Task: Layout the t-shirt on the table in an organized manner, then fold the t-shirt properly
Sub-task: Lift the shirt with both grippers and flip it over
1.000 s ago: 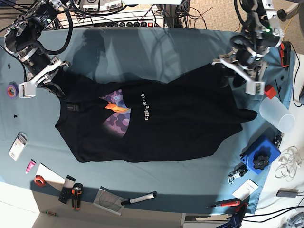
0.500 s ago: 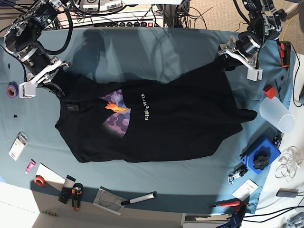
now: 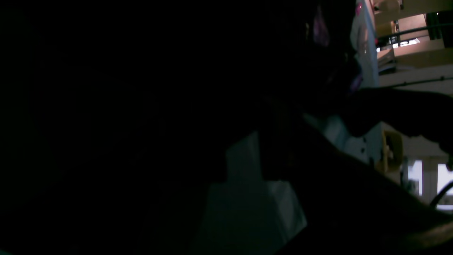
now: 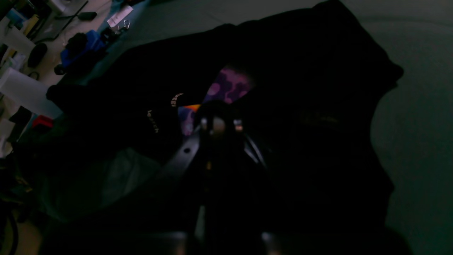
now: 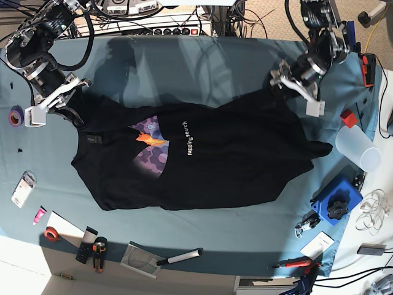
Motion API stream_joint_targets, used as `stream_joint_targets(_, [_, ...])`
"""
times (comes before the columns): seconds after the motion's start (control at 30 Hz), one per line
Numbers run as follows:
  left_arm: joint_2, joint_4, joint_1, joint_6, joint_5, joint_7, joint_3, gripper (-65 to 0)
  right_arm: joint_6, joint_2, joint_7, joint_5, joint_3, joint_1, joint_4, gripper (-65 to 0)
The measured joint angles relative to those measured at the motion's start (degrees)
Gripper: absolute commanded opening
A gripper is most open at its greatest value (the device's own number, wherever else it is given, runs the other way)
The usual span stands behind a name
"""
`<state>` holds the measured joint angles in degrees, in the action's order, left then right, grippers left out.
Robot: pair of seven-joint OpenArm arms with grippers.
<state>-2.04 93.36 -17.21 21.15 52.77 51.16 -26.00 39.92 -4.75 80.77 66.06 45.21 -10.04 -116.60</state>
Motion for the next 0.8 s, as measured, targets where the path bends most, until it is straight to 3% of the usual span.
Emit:
stream_joint_targets(0.1, [0.0,0.0,0.0,0.3,-0.9,-0.2,0.1,-43.7,0.0,0.0,0.0,0.0,0.0,0.0,0.0,-65.0])
stream_joint_targets(0.2, [0.1,0.0,0.1,0.4,-2.0,-0.2,0.1,-65.0,0.0,0.0,0.0,-0.2,0.0,0.0,0.0,-65.0])
stream_joint_targets(0.33, [0.1,0.0,0.1,0.3,-1.7,0.0,0.1,-65.0,0.0,0.0,-0.1,-3.4,0.0,0.0,0.0,-65.0])
stream_joint_targets(0.43, [0.1,0.5,0.3,0.4,1.5,5.1,-1.1,-65.0,0.0,0.0,-2.0,-2.5,0.0,-0.1,-0.4,-65.0])
stream_joint_targets(0.53, [0.2,1.9,-1.8,5.4,7.1,9.6,-4.3,-65.0,0.0,0.0,-1.4,0.0,0.0,-0.1,-3.2,-65.0])
stream_joint_targets(0.63, [0.6,4.3,-5.5,8.2,12.9,11.0,-9.7,-65.0,0.0,0.0,-1.0,0.3,0.0,-0.1,-7.8,-65.0])
stream_joint_targets(0.8, [0.5,8.3,-6.7,10.1,20.6,12.5,-19.3,-65.0,0.0,0.0,-1.6,0.9,1.1,-2.2,-16.3,-65.0])
